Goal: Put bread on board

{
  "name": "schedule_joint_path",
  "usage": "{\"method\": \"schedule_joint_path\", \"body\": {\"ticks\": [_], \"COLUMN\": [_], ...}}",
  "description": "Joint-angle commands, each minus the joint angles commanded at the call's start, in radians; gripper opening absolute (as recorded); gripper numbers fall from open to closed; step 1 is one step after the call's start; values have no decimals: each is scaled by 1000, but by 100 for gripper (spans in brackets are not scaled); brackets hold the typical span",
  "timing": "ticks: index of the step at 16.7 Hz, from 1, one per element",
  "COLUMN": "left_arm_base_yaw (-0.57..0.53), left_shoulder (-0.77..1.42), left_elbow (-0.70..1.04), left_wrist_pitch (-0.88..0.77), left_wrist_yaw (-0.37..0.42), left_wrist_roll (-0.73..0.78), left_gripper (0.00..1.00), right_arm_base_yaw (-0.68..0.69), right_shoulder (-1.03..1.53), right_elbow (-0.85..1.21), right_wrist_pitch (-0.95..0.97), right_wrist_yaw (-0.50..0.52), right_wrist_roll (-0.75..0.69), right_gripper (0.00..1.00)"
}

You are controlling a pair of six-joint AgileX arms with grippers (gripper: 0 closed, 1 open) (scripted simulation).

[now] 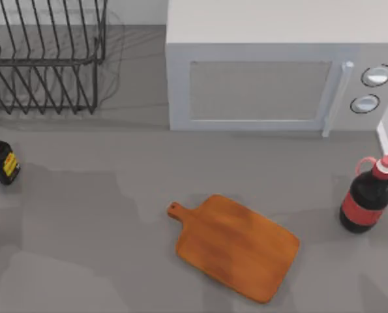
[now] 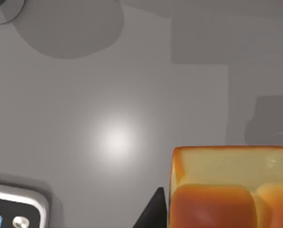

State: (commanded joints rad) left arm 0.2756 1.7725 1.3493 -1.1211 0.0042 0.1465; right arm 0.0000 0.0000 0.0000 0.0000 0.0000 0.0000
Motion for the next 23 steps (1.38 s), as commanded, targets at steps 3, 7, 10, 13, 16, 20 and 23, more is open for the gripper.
{"method": "schedule_joint_path", "body": {"ticks": [3, 7, 10, 13, 16, 20, 23], "left_arm_base_yaw": [0, -57, -147, -269, -413, -623, -780], "left_shoulder": [1, -26, -30, -5, 34, 110, 183], "left_elbow": [4, 89, 186, 282, 356, 418, 441], "left_wrist_pitch": [-1, -32, -56, -74, -87, -103, -109], "left_wrist_yaw": [0, 14, 29, 42, 52, 57, 51], "left_wrist_roll": [-8, -147, -362, -642, -961, -1428, -1785], "left_gripper": [0, 0, 0, 0, 0, 0, 0], "right_arm_base_yaw": [0, 0, 0, 0, 0, 0, 0], "right_shoulder": [0, 0, 0, 0, 0, 0, 0], "right_elbow": [0, 0, 0, 0, 0, 0, 0], "right_wrist_pitch": [0, 0, 0, 0, 0, 0, 0], "right_wrist_yaw": [0, 0, 0, 0, 0, 0, 0], "right_wrist_roll": [0, 0, 0, 0, 0, 0, 0], "right_gripper": [100, 100, 100, 100, 100, 100, 100]}}
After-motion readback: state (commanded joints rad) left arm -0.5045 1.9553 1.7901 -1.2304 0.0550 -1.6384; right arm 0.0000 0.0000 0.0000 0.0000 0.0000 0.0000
